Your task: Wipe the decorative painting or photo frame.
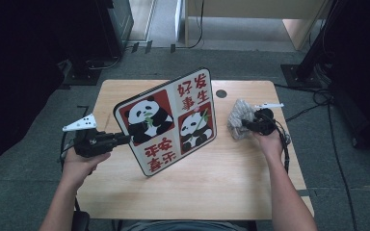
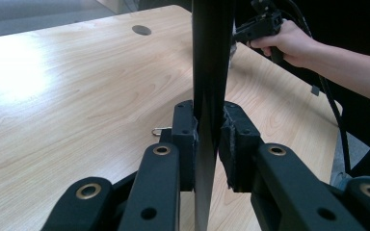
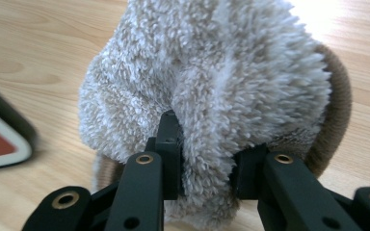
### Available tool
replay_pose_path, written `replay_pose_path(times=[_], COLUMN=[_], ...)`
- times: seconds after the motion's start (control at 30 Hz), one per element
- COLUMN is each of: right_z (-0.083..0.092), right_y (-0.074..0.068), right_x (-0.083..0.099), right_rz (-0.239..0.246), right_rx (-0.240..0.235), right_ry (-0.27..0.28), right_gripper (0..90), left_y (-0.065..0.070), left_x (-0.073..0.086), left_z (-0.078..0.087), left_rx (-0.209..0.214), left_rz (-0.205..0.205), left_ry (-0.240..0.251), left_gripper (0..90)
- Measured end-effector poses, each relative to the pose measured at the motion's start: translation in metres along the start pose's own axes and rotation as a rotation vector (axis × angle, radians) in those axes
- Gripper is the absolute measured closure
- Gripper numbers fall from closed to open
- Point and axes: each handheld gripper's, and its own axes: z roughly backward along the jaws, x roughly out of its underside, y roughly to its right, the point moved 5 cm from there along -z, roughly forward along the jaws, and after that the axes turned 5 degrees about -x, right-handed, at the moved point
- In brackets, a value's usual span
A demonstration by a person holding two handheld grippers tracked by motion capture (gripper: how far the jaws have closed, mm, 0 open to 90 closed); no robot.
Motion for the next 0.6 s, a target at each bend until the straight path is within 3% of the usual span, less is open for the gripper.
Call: replay_pose_path(times=[0.3,0.4,0.6], right_z=[-0.010,-0.007,0.006], right_y=[0.012,0.014,0.011], right_x=[0.004,0.004,0.003], right_rz=[0.000,-0.003,-0.044], right_rx=[0.027,0.032,-0.016], right_ry=[-0.008,-0.001,0.012], right_gripper=[63.5,56.4,42.9], left_y=[-0.001,-0.001,-0.002], left_x=[0.000,0.000,0.000], left_z=[0.000,0.000,0.000], left_rx=[-0.003,-0.008,-0.029], left_rz=[-0.001,-0.001,-0.002], left_ry=[0.003,0.003,-0.003], left_gripper=[77.8,77.3,72.3])
